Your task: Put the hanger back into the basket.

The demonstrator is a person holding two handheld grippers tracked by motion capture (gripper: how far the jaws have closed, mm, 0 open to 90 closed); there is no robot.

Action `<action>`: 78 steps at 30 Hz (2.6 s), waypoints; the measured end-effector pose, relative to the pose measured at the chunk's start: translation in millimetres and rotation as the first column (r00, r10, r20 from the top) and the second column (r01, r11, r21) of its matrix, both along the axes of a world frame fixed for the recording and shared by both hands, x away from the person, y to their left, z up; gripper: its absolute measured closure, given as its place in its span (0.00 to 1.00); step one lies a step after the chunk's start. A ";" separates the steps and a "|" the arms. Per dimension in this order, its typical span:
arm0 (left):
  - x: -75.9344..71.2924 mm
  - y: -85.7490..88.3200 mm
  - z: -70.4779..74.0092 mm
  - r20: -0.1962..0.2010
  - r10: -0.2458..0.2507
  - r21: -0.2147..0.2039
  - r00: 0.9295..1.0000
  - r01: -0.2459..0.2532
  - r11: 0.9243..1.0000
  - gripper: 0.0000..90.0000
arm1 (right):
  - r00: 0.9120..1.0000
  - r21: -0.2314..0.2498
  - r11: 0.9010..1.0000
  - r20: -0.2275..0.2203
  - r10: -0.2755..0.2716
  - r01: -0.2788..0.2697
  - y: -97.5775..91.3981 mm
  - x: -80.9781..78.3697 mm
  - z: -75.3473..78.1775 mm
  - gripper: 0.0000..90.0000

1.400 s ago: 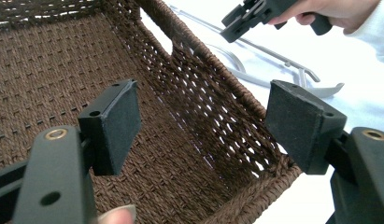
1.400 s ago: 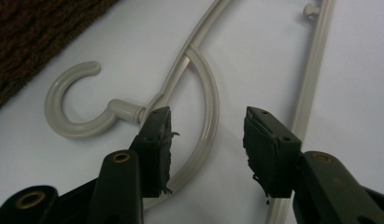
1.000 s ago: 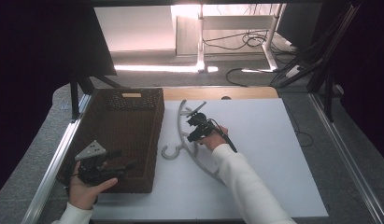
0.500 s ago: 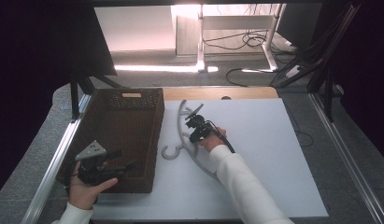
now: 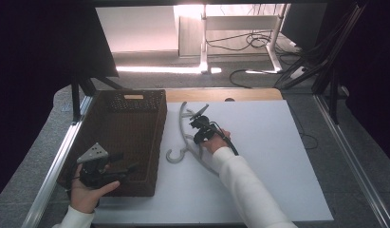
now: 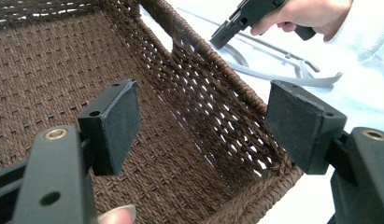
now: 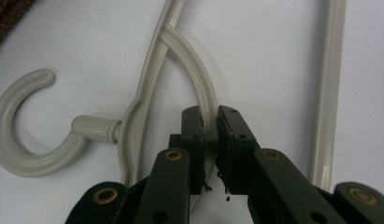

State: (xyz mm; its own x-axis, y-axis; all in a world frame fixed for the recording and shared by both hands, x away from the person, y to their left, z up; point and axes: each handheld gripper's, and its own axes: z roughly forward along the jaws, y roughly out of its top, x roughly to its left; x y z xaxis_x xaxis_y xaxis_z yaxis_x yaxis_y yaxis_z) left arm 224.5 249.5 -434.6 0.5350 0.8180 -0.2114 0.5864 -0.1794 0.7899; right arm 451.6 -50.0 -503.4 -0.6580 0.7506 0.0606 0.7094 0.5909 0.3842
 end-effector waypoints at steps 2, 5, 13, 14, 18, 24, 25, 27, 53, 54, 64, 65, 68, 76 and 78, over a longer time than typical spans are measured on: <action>0.0 0.1 0.0 0.000 0.001 -0.001 1.000 -0.001 1.000 0.29 | 1.000 0.011 1.000 -0.003 -0.001 0.001 -1.5 -0.1 1.4 0.90; 0.0 -0.1 0.0 0.000 -0.002 0.001 1.000 0.002 1.000 0.29 | 1.000 0.038 0.999 -0.002 -0.007 0.007 -4.2 -0.5 5.4 0.91; 0.0 -0.2 0.4 0.001 -0.001 0.000 1.000 0.001 1.000 0.29 | 1.000 0.135 0.991 0.008 -0.010 0.009 -15.6 -1.8 26.6 0.92; 0.0 -0.3 0.4 0.001 -0.001 0.000 1.000 0.001 1.000 0.29 | 1.000 0.148 0.989 0.010 -0.011 0.009 -17.0 -2.3 29.6 0.92; 0.0 -1.1 0.6 0.000 -0.002 0.002 1.000 0.002 1.000 0.29 | 1.000 0.188 0.982 0.018 -0.015 0.012 -23.3 -4.1 40.4 0.93; 0.3 -1.3 0.5 -0.001 -0.001 0.003 1.000 0.001 1.000 0.29 | 1.000 0.253 0.967 0.013 -0.019 0.015 -31.1 -5.5 51.3 0.94; 0.3 -1.3 0.5 -0.001 -0.001 0.003 1.000 0.001 1.000 0.29 | 1.000 0.263 0.965 0.010 -0.018 0.015 -32.0 -5.6 52.6 0.95; 0.4 -1.0 0.2 -0.001 0.000 0.001 1.000 0.000 1.000 0.29 | 1.000 0.297 0.955 0.003 -0.015 0.013 -34.6 -5.9 56.3 0.95; 1.6 -3.9 -0.8 -0.005 -0.002 0.002 1.000 0.002 1.000 0.29 | 0.999 0.532 0.847 0.009 -0.035 0.025 -75.8 -17.6 89.6 0.96; 1.7 -4.5 -0.6 -0.006 -0.004 0.002 1.000 0.004 1.000 0.29 | 0.999 0.538 0.842 0.013 -0.038 0.025 -77.8 -18.9 91.0 0.96; 3.8 -16.0 3.5 -0.010 -0.036 -0.043 0.999 0.036 0.998 0.29 | 0.998 0.605 0.796 0.023 -0.056 0.031 -97.1 -33.3 100.2 0.96; 4.6 -18.1 4.3 -0.011 -0.042 -0.051 0.999 0.042 0.998 0.29 | 0.998 0.612 0.790 0.023 -0.059 0.033 -98.8 -34.8 101.2 0.96; 6.6 -23.4 6.1 -0.013 -0.055 -0.076 0.998 0.054 0.996 0.30 | 0.998 0.636 0.771 0.025 -0.066 0.035 -103.4 -38.8 104.4 0.96; 14.9 -45.5 7.6 -0.026 -0.094 -0.141 0.995 0.089 0.986 0.31 | 0.996 0.689 0.724 0.035 -0.081 0.035 -111.1 -47.8 111.3 0.96; 17.3 -51.9 7.5 -0.030 -0.104 -0.153 0.994 0.099 0.983 0.32 | 0.996 0.699 0.715 0.036 -0.081 0.033 -112.0 -49.6 112.0 0.96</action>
